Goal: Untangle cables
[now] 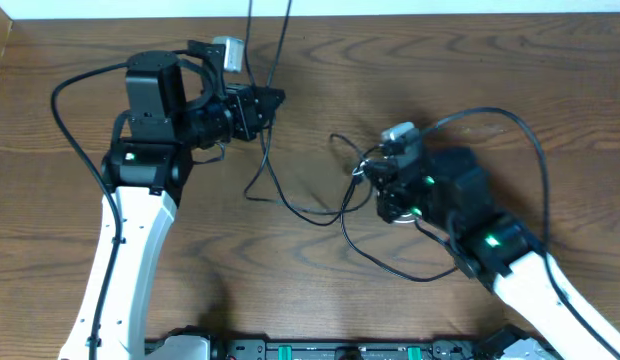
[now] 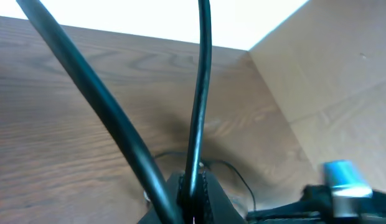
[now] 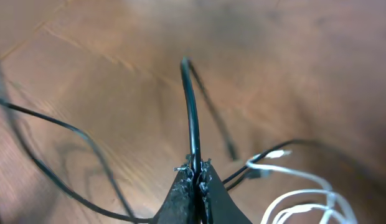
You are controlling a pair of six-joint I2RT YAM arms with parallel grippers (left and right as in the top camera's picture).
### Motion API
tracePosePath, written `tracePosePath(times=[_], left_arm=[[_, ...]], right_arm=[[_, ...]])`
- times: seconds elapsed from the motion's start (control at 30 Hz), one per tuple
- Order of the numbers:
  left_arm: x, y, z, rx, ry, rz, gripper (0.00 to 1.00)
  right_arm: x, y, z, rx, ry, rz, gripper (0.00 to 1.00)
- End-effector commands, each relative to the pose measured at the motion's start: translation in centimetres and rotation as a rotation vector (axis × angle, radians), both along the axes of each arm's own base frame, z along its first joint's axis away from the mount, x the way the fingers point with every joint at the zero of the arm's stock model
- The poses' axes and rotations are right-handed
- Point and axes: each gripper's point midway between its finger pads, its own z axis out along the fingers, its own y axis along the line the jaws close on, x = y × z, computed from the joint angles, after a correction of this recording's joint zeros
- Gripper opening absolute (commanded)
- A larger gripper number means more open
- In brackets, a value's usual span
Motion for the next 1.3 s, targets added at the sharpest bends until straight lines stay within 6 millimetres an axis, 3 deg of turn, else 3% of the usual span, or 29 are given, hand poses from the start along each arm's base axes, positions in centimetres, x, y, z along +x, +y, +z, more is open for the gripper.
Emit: tracePosePath(times=[0.0, 0.17, 0.33, 0.53, 0.73, 0.9, 1.27], left_arm=[[0.8, 1.4, 0.6, 0.006, -0.015, 0.052, 0.08], [0.7, 1.4, 0.4, -0.004, 0.007, 0.057, 0.08], [0.6, 1.3, 0.3, -0.004, 0.015, 0.055, 0.08], [0.3, 1.2, -0.1, -0.001, 0.04, 0.053, 0.07], [0.3, 1.2, -0.1, -0.03, 0.077, 0.071, 0.08], [0.3, 1.2, -0.1, -0.032, 0.081, 0.072, 0.08], [0.2, 1.2, -0.3, -0.031, 0.088, 0.073, 0.07]], right_arm=[[-0.4, 2.6, -3.4, 0.039, 0.161, 0.067, 0.01], [-0.9, 3.8, -7.7, -0.011, 0.261, 0.129, 0.03], [-3.0, 6.0, -8.4, 0.004, 0.256, 0.332, 0.08], [-5.2, 8.4, -5.4, 0.156, 0.229, 0.529, 0.09], [-7.0, 9.8, -2.2, 0.291, 0.172, 0.704, 0.24], [-7.1, 10.0, -1.7, 0.311, 0.177, 0.706, 0.29], [-9.9, 11.8, -1.3, 0.32, 0.175, 0.803, 0.37]])
